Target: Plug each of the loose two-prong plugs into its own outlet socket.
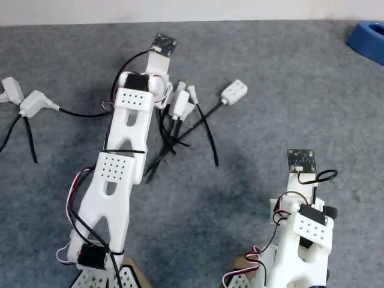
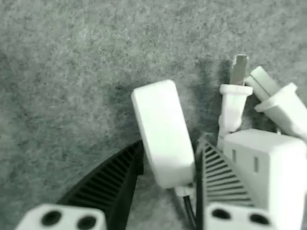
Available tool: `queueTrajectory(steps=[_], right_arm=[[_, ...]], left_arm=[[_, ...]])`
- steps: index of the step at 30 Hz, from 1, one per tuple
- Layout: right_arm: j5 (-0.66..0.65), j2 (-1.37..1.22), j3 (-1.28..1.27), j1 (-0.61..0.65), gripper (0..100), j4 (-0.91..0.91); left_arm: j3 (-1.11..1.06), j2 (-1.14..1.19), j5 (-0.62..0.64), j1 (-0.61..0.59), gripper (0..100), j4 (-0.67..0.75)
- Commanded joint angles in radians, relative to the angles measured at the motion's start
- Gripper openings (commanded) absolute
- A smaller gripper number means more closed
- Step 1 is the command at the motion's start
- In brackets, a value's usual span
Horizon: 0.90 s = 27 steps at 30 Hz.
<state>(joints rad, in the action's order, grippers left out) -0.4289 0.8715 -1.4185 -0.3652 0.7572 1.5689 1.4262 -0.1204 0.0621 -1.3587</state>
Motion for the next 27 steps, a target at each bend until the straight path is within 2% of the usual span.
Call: queueTrajectory(steps=[1, 2, 5, 7, 15, 19, 23, 27], right_arm=[[-0.014, 0.012, 0.004, -0.007, 47.5, -0.012], [-0.014, 0.01, 0.004, -0.007, 47.5, -0.012], [-0.014, 0.008, 0.004, -0.007, 47.5, -0.012], [-0.014, 0.007, 0.004, -0.007, 47.5, -0.012], [-0.011, 0.007, 0.004, -0.005, 47.5, -0.012], [-0.009, 0.005, 0.002, 0.025, 47.5, -0.012], [-0.012, 0.005, -0.015, 0.031, 47.5, -0.012], [-0.014, 0.005, -0.015, 0.031, 47.5, -0.012]], left_arm=[[0.01, -0.028, -0.029, 0.008, 4, 0.005], [0.01, -0.053, -0.061, 0.005, 0, 0.005], [0.01, -0.143, -0.164, -0.007, 1, 0.0], [0.012, -0.222, -0.189, -0.008, 1, -0.048], [0.005, -0.532, -0.16, 0.076, 1, -0.443], [-0.291, -0.656, -0.157, 0.094, 1, -0.437], [-0.719, -0.783, -0.166, 0.211, 1, -0.434], [-1.03, -0.937, -0.345, 0.406, 1, -0.433]])
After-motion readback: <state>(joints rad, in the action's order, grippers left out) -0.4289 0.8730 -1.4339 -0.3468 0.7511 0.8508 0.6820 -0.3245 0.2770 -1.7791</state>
